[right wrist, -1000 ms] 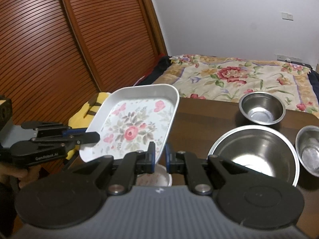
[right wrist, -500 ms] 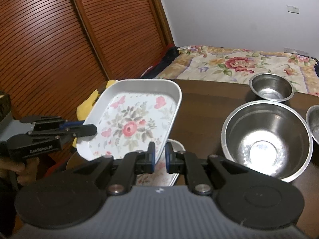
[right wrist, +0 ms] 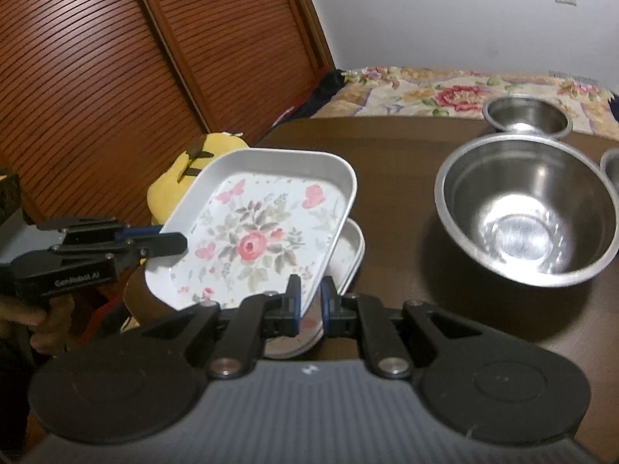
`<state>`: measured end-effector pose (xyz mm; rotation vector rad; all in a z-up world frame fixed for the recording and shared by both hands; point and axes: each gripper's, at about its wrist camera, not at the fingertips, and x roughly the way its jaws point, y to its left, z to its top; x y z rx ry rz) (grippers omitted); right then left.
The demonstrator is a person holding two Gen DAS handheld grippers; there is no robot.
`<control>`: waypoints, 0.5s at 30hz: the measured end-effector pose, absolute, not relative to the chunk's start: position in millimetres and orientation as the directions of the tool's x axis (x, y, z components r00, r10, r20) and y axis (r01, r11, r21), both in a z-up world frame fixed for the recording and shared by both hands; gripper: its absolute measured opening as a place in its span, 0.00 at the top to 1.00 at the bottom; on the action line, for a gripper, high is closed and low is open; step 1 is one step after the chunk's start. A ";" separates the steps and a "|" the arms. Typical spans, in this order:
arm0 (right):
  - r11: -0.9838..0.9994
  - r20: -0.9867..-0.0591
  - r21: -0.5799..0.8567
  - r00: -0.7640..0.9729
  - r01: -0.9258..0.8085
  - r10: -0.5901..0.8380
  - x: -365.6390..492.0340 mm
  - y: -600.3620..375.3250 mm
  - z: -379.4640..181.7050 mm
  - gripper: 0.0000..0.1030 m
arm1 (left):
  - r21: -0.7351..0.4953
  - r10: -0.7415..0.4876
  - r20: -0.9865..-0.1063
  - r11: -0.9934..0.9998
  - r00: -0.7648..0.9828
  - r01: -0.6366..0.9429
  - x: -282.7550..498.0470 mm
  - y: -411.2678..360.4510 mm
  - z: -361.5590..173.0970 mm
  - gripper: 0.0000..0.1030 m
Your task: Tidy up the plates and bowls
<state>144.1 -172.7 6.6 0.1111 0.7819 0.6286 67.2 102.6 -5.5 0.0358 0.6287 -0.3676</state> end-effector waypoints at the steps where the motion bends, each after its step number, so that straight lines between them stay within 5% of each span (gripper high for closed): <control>1: 0.814 -0.625 0.321 0.538 -0.484 0.566 144.7 -171.9 5.5 0.89 | -0.078 -0.321 -0.585 0.936 0.744 0.343 67.8 103.3 -7.6 0.86; 15: 0.834 -0.625 0.288 0.567 -0.471 0.536 141.8 -160.9 4.2 0.88 | -0.081 -0.295 -0.614 0.946 0.732 0.313 68.9 107.6 -28.2 0.86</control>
